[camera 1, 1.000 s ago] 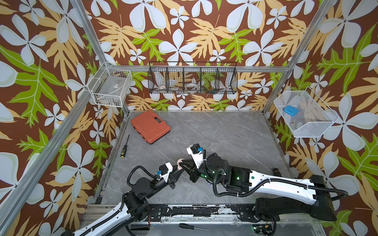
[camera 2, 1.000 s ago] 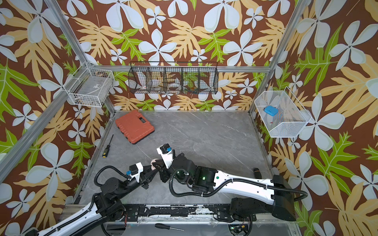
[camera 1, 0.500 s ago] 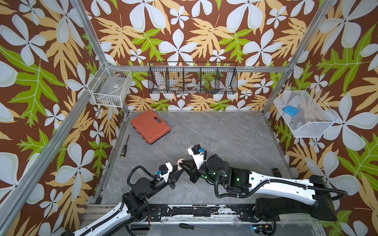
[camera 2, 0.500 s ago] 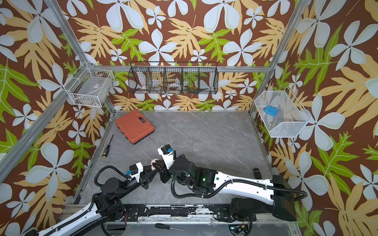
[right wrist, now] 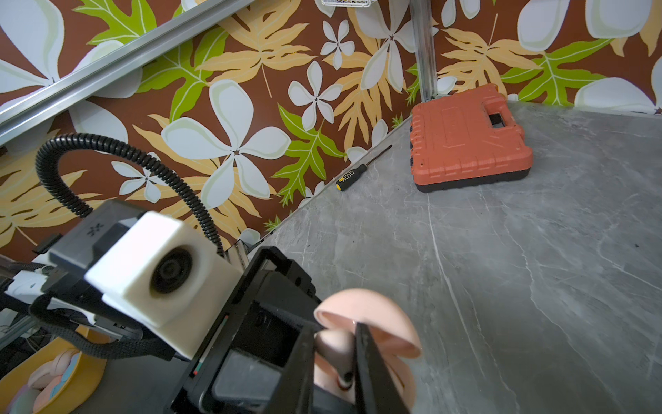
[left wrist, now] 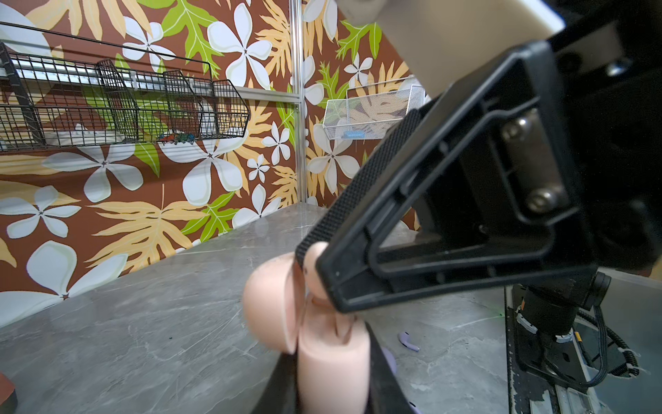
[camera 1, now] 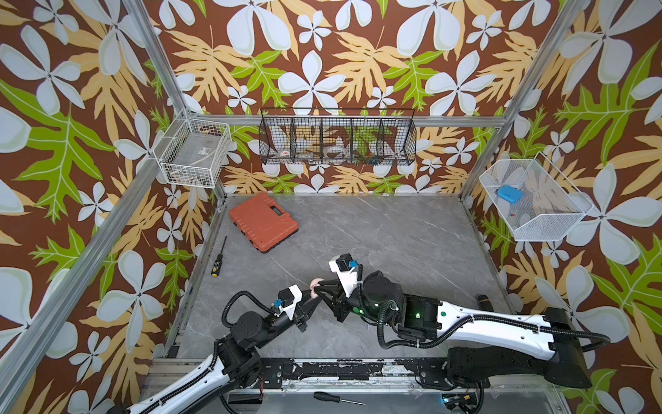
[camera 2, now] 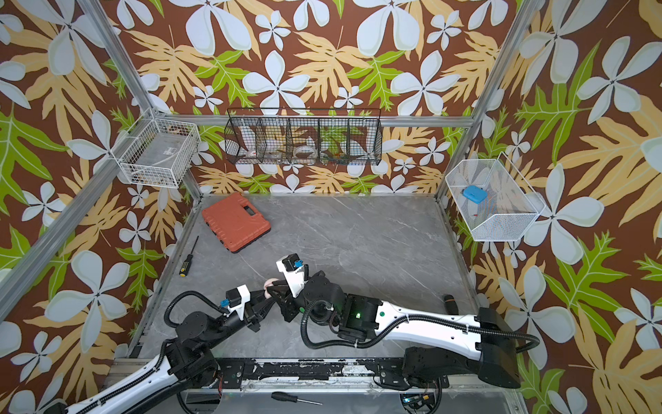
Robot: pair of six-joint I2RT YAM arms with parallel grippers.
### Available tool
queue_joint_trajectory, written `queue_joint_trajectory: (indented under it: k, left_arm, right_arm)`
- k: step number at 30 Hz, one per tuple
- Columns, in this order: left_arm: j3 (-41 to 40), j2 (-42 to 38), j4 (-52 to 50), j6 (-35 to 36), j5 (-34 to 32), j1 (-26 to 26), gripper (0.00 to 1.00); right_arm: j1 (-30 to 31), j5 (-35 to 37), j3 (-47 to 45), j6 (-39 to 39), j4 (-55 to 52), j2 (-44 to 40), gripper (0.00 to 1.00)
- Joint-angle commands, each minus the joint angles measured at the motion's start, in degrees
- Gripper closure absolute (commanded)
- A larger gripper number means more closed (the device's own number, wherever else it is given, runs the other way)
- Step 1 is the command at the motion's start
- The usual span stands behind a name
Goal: Insert wireless bluetooth earbuds into charging case
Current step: Insert the wireless bluetooth earbud into the charging case.
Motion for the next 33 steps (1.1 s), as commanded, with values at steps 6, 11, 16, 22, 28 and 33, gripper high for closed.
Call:
queue_joint_trajectory:
  k: [6, 11, 16, 22, 28, 33]
  left_arm:
    - [-0.17, 0.0, 2.59, 0.32, -0.22, 0.05, 1.0]
    - [-0.24, 0.0, 2.5, 0.41, -0.11, 0.11, 1.0]
    - [-0.26, 0.01, 2.55, 0.59, 0.49, 0.05, 1.0]
    - [-0.26, -0.18, 2.37, 0.52, 1.4, 0.06, 1.0]
    - [-0.11, 0.33, 2.37, 1.35, 6.19, 0.04, 1.0]
    - [-0.09, 0.51, 2.46, 1.29, 10.37, 0.08, 1.0]
  right_arm:
    - [0.02, -0.15, 0.11, -0.27, 0.44, -0.33, 0.75]
    - [0.05, 0.88, 0.48, -0.54, -0.44, -1.09, 0.69]
    - [0.0, 1.67, 1.71, -1.3, -2.29, -3.29, 0.57]
    - [0.01, 3.9, 0.86, -1.93, -3.08, -7.31, 0.33]
    - [-0.37, 6.88, -1.07, -1.21, -3.96, -11.51, 0.14]
    - [-3.38, 2.55, -3.83, 2.37, -2.46, -14.8, 0.0]
